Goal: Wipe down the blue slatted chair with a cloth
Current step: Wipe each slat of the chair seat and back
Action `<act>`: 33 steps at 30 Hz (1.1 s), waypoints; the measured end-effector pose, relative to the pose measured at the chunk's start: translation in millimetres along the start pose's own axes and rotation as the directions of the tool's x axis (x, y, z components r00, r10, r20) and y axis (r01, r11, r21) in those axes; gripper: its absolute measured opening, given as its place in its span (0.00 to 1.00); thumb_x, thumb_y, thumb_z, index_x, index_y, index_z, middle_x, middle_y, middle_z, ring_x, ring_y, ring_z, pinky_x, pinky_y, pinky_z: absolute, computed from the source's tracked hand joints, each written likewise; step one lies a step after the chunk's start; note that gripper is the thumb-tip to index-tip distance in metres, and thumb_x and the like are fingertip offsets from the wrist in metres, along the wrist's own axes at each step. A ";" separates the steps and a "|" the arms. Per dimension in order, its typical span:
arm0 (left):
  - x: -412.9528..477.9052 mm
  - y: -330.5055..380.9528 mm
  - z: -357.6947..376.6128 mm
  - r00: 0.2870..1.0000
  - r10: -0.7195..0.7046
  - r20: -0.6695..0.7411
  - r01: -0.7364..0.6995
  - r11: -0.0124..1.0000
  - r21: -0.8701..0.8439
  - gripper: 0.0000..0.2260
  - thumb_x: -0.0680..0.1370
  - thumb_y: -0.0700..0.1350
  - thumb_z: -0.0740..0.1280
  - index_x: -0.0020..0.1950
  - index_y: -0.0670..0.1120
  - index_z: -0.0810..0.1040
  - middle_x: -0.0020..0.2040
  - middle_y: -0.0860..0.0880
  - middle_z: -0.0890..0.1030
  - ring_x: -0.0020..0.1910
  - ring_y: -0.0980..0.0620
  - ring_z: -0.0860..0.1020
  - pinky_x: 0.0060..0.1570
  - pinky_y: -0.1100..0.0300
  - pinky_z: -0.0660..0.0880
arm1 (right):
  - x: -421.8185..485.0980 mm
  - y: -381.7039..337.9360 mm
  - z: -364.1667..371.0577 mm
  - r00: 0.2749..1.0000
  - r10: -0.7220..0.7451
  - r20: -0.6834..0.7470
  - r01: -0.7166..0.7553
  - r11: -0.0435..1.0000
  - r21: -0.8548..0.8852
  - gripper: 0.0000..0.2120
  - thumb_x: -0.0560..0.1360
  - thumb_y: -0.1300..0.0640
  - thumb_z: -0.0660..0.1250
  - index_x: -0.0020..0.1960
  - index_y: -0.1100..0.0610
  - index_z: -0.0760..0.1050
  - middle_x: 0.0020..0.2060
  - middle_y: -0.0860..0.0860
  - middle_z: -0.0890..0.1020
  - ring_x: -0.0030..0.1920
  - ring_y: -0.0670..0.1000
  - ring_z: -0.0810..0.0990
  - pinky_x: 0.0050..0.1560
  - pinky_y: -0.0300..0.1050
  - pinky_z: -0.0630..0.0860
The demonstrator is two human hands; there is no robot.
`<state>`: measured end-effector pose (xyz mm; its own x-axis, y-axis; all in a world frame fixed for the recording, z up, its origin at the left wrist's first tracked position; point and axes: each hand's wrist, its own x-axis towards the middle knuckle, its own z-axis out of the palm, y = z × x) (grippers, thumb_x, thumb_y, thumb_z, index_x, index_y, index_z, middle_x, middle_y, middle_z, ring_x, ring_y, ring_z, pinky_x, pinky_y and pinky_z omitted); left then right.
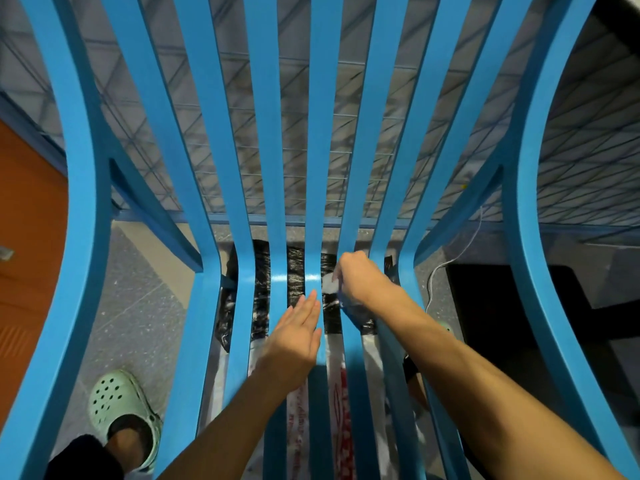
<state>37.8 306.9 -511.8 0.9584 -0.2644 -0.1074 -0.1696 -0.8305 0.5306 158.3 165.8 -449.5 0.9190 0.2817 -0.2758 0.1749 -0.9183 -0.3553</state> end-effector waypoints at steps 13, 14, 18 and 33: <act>-0.7 -0.8 0.3 1.000 -0.009 0.024 0.009 0.999 -0.033 0.31 0.77 0.56 0.39 0.78 0.45 0.52 0.78 0.53 0.49 0.77 0.57 0.46 0.74 0.65 0.39 | -3.7 14.1 5.7 0.997 -0.055 -0.054 0.060 0.995 0.083 0.14 0.72 0.72 0.63 0.50 0.60 0.82 0.49 0.58 0.80 0.50 0.56 0.77 0.52 0.49 0.76; -1.4 -1.2 1.0 1.000 -0.005 0.025 0.006 1.000 -0.031 0.32 0.77 0.56 0.39 0.78 0.45 0.53 0.78 0.53 0.50 0.77 0.57 0.46 0.74 0.64 0.39 | -4.5 14.0 5.4 0.998 -0.056 -0.018 0.057 0.996 0.062 0.14 0.70 0.72 0.64 0.49 0.59 0.83 0.47 0.58 0.81 0.49 0.57 0.80 0.51 0.49 0.78; -1.0 -0.8 0.3 0.999 -0.008 0.039 0.008 1.000 -0.002 0.33 0.76 0.57 0.36 0.78 0.45 0.52 0.79 0.52 0.49 0.77 0.57 0.45 0.74 0.64 0.39 | -2.8 17.5 3.9 0.981 -0.112 -0.160 0.129 0.987 0.099 0.12 0.72 0.71 0.64 0.52 0.61 0.81 0.48 0.57 0.77 0.47 0.54 0.76 0.47 0.44 0.72; -3.8 9.8 -11.9 0.994 -0.058 0.097 0.056 0.998 0.022 0.24 0.84 0.45 0.49 0.79 0.46 0.48 0.79 0.52 0.45 0.78 0.56 0.44 0.74 0.62 0.41 | -18.3 21.5 -4.2 0.984 -0.164 -0.073 0.160 0.986 -0.054 0.09 0.74 0.71 0.61 0.52 0.66 0.77 0.51 0.58 0.74 0.50 0.59 0.75 0.53 0.55 0.73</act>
<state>35.2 305.5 -496.2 0.9397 -0.2623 -0.2194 -0.1206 -0.8545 0.5052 146.7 139.6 -448.3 0.9011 0.4075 -0.1481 0.3387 -0.8748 -0.3464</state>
